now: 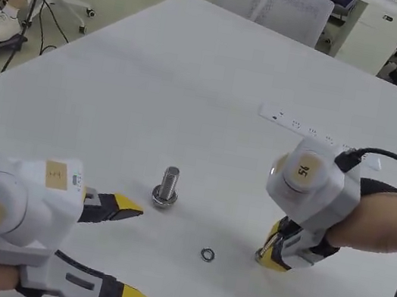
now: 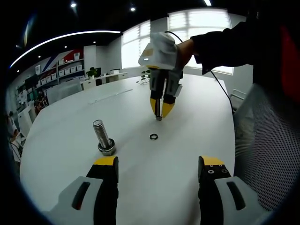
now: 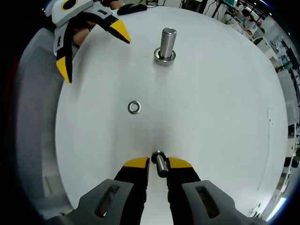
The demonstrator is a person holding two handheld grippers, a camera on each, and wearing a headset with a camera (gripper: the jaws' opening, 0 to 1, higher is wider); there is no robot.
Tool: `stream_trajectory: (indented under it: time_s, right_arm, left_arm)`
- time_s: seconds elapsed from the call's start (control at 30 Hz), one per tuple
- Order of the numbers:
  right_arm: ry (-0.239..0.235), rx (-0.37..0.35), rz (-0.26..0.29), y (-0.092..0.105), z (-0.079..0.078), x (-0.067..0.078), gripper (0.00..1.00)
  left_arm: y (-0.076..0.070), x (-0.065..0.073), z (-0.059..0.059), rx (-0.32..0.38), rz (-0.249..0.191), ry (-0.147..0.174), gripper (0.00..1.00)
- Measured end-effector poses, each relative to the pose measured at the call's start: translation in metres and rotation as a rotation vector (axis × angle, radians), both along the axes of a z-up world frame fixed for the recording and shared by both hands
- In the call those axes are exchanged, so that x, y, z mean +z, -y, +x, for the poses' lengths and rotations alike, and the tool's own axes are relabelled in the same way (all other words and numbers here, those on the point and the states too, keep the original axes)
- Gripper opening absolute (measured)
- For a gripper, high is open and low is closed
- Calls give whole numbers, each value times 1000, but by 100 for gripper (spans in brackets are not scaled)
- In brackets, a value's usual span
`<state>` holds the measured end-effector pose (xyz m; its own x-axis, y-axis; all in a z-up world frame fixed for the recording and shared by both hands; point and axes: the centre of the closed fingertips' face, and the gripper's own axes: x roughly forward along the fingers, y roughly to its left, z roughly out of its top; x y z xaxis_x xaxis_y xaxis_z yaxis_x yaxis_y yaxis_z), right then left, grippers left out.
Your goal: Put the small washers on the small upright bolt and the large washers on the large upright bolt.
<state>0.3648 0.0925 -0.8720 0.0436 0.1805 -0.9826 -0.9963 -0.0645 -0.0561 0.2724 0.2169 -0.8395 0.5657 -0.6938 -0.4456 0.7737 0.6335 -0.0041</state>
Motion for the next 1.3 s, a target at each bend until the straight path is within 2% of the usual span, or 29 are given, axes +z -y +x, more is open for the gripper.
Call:
stream_trajectory:
  time_s: [0.7,1.3]
  right_arm:
    - [9,-5,13,-1,1,3,18]
    - [19,-20,15,5,3,7,18]
  left_arm:
    - [0,1,0,-1,-2,5,68]
    - [0,2,0,0,2,7,68]
